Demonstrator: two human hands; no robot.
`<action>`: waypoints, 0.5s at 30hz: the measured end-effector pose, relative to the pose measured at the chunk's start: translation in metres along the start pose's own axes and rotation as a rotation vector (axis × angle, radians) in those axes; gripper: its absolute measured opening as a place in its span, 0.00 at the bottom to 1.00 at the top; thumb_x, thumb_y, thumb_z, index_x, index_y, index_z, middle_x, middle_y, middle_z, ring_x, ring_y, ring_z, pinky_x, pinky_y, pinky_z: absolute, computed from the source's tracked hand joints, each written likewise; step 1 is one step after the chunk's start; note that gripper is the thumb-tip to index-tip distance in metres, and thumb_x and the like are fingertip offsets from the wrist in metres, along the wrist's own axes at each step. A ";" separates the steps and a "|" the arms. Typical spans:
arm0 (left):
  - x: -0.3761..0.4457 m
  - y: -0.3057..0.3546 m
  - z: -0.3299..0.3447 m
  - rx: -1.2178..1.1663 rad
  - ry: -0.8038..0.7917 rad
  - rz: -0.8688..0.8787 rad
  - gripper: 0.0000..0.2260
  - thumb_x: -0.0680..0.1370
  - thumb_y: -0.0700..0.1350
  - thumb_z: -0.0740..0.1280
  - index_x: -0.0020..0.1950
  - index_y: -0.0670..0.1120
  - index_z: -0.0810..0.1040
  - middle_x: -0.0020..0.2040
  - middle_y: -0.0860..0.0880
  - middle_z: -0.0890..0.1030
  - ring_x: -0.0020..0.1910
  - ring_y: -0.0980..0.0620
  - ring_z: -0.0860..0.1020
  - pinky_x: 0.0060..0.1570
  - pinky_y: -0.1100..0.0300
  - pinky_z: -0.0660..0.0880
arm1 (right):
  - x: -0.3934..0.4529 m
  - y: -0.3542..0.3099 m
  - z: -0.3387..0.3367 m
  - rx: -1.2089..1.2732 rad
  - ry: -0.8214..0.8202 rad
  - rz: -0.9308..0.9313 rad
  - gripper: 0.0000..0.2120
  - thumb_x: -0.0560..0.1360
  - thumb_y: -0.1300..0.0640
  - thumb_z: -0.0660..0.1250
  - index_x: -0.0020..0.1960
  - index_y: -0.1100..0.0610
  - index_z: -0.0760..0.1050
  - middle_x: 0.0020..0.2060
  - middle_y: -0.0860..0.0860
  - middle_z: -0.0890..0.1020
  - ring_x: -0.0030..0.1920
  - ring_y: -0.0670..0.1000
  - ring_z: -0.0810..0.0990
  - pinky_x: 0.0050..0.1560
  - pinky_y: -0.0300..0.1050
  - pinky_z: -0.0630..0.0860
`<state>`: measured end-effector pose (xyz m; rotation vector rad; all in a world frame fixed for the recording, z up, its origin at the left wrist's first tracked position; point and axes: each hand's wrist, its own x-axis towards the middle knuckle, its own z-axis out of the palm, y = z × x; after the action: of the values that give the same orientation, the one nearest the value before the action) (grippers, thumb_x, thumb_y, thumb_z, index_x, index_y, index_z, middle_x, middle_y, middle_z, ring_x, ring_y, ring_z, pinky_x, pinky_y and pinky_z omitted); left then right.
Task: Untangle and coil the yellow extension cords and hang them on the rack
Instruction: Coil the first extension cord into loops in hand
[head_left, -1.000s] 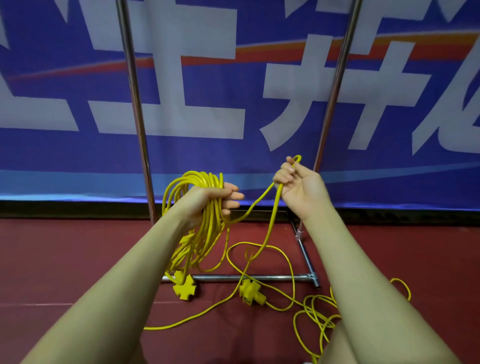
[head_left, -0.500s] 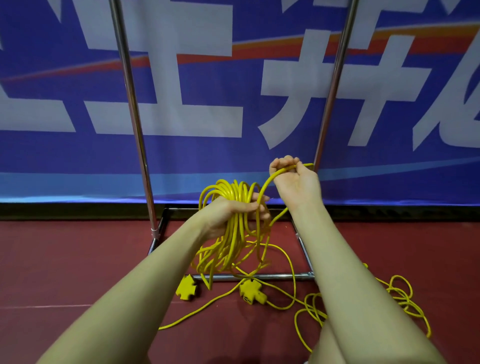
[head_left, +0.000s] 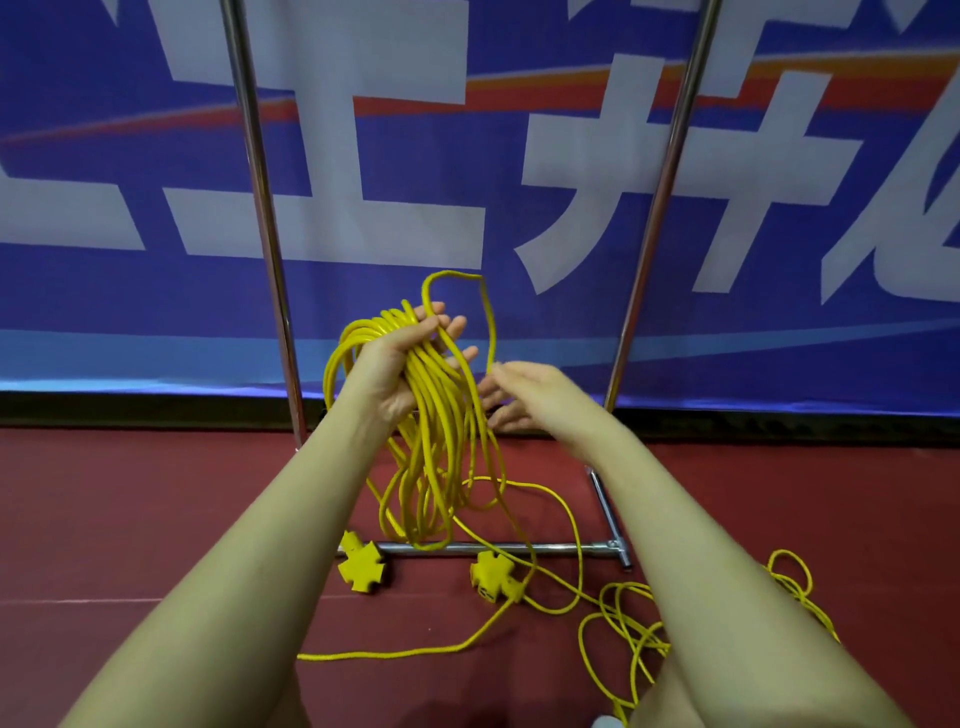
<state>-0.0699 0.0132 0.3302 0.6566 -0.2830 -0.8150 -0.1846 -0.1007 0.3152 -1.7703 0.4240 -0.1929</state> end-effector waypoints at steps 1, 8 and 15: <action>0.000 0.002 -0.001 -0.023 0.006 0.015 0.10 0.80 0.35 0.57 0.44 0.43 0.75 0.33 0.48 0.81 0.36 0.53 0.83 0.37 0.48 0.80 | -0.001 0.001 0.004 -0.076 -0.044 -0.028 0.13 0.82 0.52 0.56 0.44 0.55 0.75 0.38 0.51 0.78 0.35 0.47 0.77 0.38 0.36 0.72; 0.000 0.014 -0.007 -0.007 -0.015 0.072 0.08 0.80 0.36 0.56 0.51 0.41 0.75 0.40 0.47 0.84 0.41 0.50 0.84 0.41 0.51 0.81 | -0.001 0.001 0.012 -0.031 -0.161 -0.107 0.08 0.81 0.60 0.57 0.43 0.56 0.69 0.35 0.52 0.78 0.34 0.49 0.80 0.42 0.41 0.77; -0.001 0.014 -0.015 0.151 0.075 -0.002 0.08 0.80 0.38 0.56 0.50 0.41 0.75 0.27 0.51 0.76 0.19 0.59 0.68 0.22 0.68 0.68 | -0.005 -0.025 0.001 0.583 0.095 -0.130 0.09 0.82 0.61 0.54 0.44 0.59 0.67 0.27 0.53 0.76 0.24 0.51 0.76 0.29 0.45 0.79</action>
<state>-0.0555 0.0275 0.3273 0.8272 -0.2777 -0.7743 -0.1841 -0.0936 0.3391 -1.2170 0.2816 -0.4473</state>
